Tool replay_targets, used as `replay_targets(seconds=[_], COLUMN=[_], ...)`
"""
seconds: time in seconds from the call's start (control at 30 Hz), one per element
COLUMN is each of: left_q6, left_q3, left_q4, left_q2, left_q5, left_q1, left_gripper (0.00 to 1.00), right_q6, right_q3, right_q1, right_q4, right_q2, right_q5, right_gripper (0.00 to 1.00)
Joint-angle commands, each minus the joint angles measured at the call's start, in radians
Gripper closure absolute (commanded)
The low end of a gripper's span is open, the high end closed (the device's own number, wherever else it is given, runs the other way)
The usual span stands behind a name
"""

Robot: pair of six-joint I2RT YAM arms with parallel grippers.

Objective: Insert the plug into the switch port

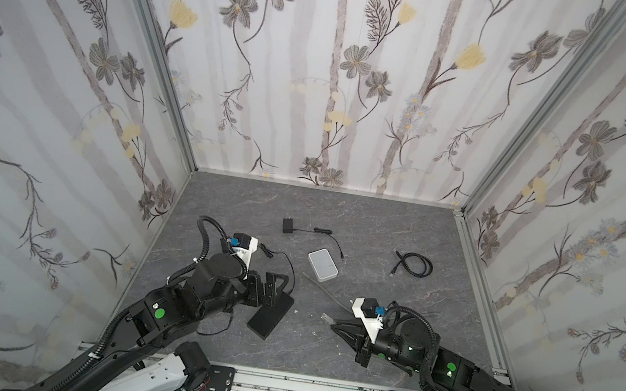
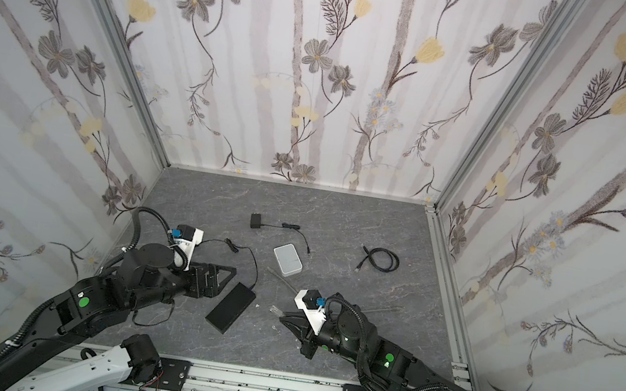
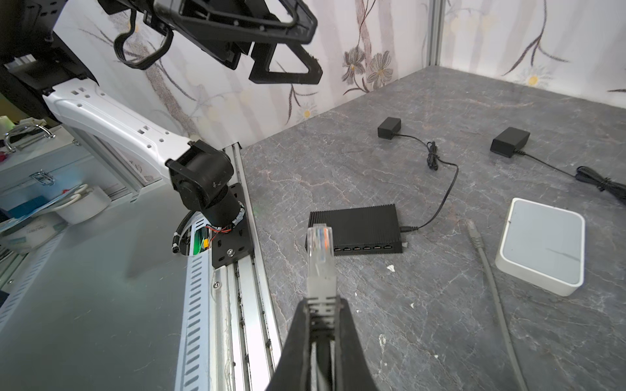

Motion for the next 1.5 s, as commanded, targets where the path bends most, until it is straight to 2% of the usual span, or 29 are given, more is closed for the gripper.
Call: replay_targets(seconds=[0.0,0.07,0.13,0.23,0.3,0.47,0.6,0.73,0.8,0.93,1.03,1.2,1.47], left_q6=[-0.329,-0.436,-0.507,-0.504,-0.478,-0.333,-0.17,-0.017,0.022,0.068,0.104,0.142,0.07], left_q3=[-0.131,-0.266,-0.374,-0.449,-0.451,-0.411,-0.389,-0.352,-0.354,-0.408,-0.436,-0.408,-0.5], left_q4=[-0.145,-0.06,0.016,0.057,0.056,0.079,0.197,0.303,0.353,0.516,0.638,0.675,0.822], left_q2=[-0.068,-0.187,-0.322,-0.463,-0.47,-0.281,-0.083,0.082,0.136,0.224,0.298,0.418,0.447], left_q5=[0.09,0.116,0.081,-0.02,-0.071,-0.168,-0.201,-0.159,-0.107,0.069,0.187,0.255,0.295], left_q1=[-0.008,-0.026,-0.058,-0.067,-0.068,-0.065,-0.035,0.049,0.101,0.223,0.266,0.268,0.266], left_gripper=[0.0,0.0,0.0,0.0,0.0,0.0,0.03,0.12,0.15,0.15,0.11,0.11,0.13], right_q6=[0.005,0.01,0.023,0.037,0.045,0.081,0.12,0.127,0.132,0.15,0.157,0.156,0.132], right_q3=[0.007,0.025,0.024,0.025,0.031,-0.011,-0.048,-0.051,-0.047,-0.054,-0.065,-0.067,-0.022], right_q1=[0.001,0.001,0.003,0.004,0.004,0.008,0.013,0.015,0.016,0.02,0.021,0.021,0.021], right_q4=[0.095,0.061,0.067,0.062,0.047,0.096,0.137,0.145,0.151,0.19,0.208,0.202,0.206], right_q2=[0.062,0.1,0.127,0.155,0.176,0.243,0.305,0.382,0.417,0.455,0.456,0.453,0.534], right_q5=[-0.084,-0.101,-0.116,-0.103,-0.09,-0.08,-0.029,0.014,0.014,0.013,0.019,0.026,-0.001], right_gripper=[1.0,1.0,1.0,1.0,1.0,1.0,1.0,1.0,1.0,1.0,1.0,1.0,1.0])
